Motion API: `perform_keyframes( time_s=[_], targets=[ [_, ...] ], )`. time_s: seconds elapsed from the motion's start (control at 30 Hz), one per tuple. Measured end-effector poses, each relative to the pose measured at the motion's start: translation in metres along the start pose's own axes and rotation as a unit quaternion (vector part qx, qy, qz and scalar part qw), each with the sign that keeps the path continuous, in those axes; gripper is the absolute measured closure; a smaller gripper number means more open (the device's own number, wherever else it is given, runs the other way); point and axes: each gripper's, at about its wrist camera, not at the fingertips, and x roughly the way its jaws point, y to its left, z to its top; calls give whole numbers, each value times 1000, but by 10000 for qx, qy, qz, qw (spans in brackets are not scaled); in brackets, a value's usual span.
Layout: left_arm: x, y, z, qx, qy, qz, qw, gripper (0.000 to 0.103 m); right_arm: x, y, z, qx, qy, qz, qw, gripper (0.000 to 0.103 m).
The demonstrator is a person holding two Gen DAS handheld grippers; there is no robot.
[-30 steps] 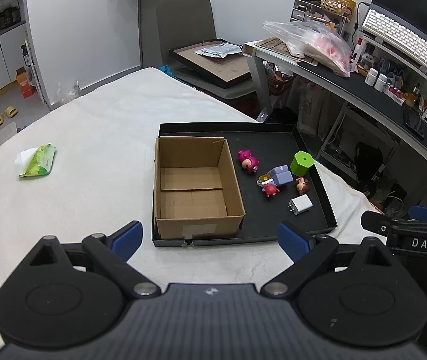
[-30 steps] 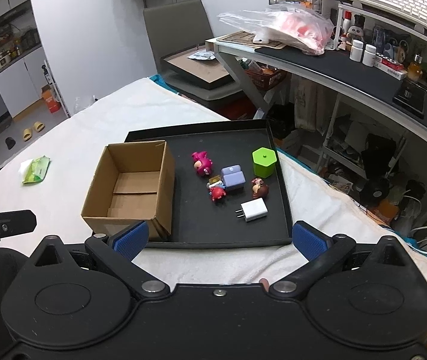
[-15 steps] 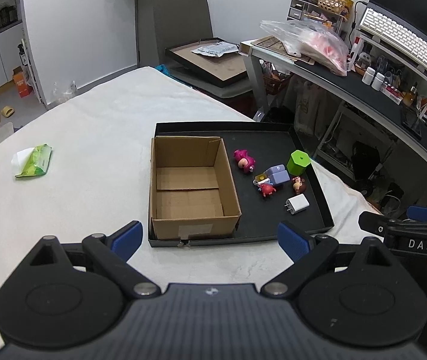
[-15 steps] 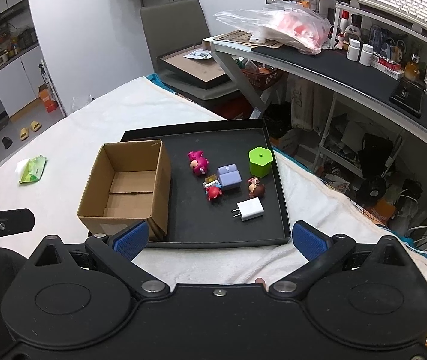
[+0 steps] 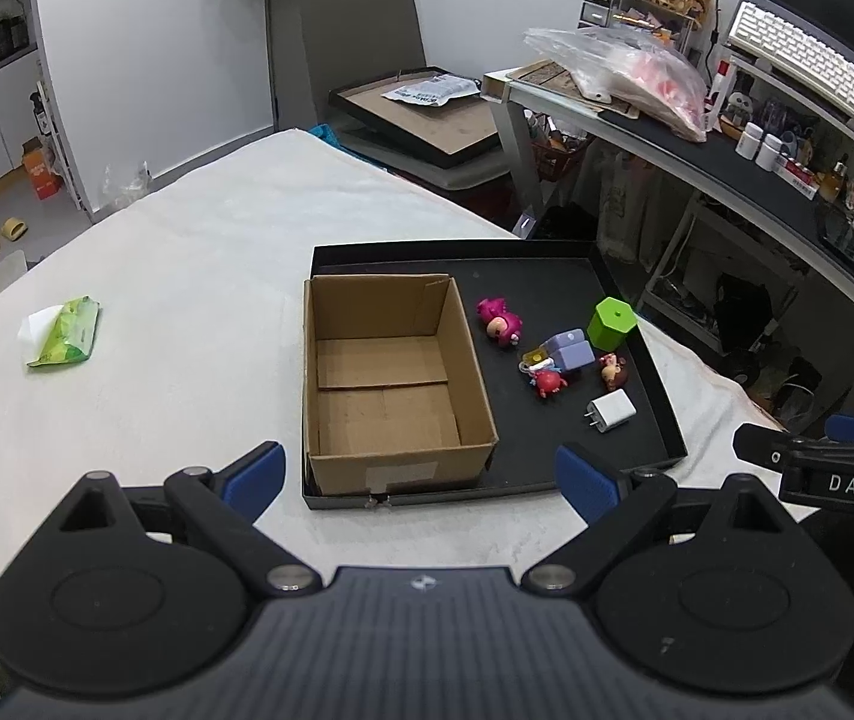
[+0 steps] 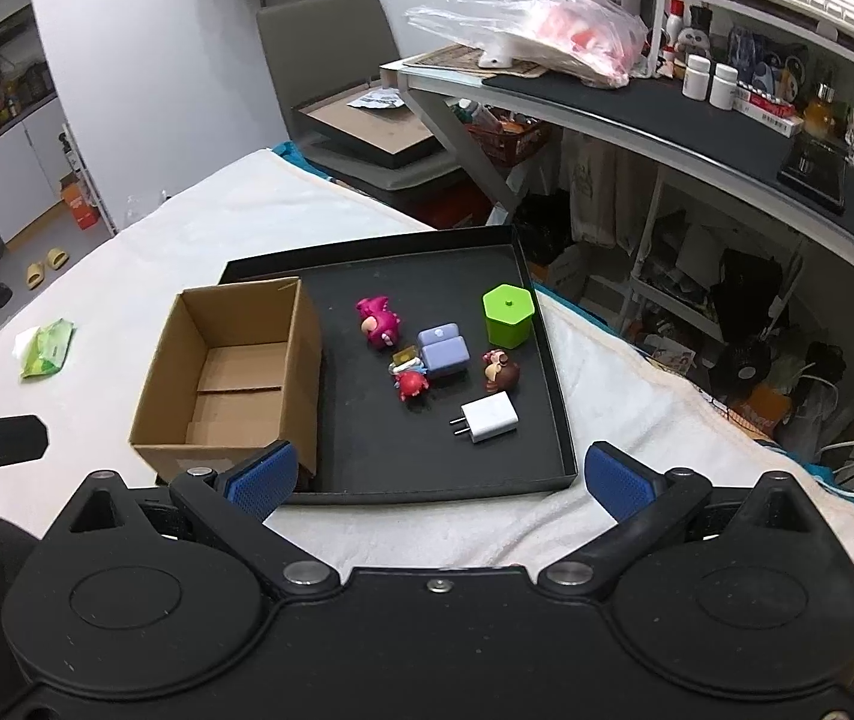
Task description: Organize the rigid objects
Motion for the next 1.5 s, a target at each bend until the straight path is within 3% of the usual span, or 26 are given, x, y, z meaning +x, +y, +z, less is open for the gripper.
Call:
perform_keyframes(
  time_s=[0.7, 0.9, 1.4, 1.5],
  targets=[
    [71, 14, 23, -299, 240, 147, 9992, 7, 74, -49, 19, 814, 50, 6, 9967, 0],
    [96, 20, 29, -443, 397, 263, 9979, 7, 96, -66, 23, 1113, 43, 181, 9936, 0],
    [168, 41, 29, -673, 827, 543, 9928, 10, 179, -63, 18, 1123, 616, 231, 9915, 1],
    [183, 42, 29, -707, 914, 585, 9916, 10, 195, -63, 17, 1117, 729, 56, 9911, 1]
  ],
)
